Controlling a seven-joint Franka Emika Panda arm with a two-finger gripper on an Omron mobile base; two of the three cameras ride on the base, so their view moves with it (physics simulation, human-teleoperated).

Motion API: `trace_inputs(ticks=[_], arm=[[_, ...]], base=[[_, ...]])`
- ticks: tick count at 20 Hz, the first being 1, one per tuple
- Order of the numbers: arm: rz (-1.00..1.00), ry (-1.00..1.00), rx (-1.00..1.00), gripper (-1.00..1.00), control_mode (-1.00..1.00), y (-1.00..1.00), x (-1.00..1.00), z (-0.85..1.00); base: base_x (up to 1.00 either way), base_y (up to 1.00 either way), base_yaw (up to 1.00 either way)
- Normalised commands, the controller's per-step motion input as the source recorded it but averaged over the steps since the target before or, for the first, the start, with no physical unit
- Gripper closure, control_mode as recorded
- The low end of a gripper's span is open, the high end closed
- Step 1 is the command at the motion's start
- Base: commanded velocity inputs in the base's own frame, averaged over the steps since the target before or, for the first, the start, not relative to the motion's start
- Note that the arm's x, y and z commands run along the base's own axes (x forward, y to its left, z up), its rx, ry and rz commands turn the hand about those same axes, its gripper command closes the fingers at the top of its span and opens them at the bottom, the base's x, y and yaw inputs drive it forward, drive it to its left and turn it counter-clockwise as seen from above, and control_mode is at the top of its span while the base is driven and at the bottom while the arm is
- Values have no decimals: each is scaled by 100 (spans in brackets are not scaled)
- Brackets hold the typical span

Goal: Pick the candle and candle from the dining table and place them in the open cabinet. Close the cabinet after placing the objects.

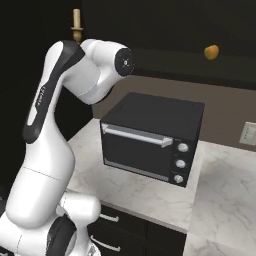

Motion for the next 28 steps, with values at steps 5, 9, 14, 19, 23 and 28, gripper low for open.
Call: trace_inputs(ticks=[5,9,14,19,23,28], arm=[[2,-2,0,100,-100,0,26,-16],[3,-4,0,100,-100,0,28,-16],[4,-6,0,100,-100,0,36,-10],[4,-7,0,100,-100,0,40,-10],[2,-4,0,100,-100,0,40,-4],[2,-1,0,100,-100,-1,37,0]], base=[[0,0,0],[0,0,0],[0,0,0],[0,0,0],[0,0,0],[0,0,0]])
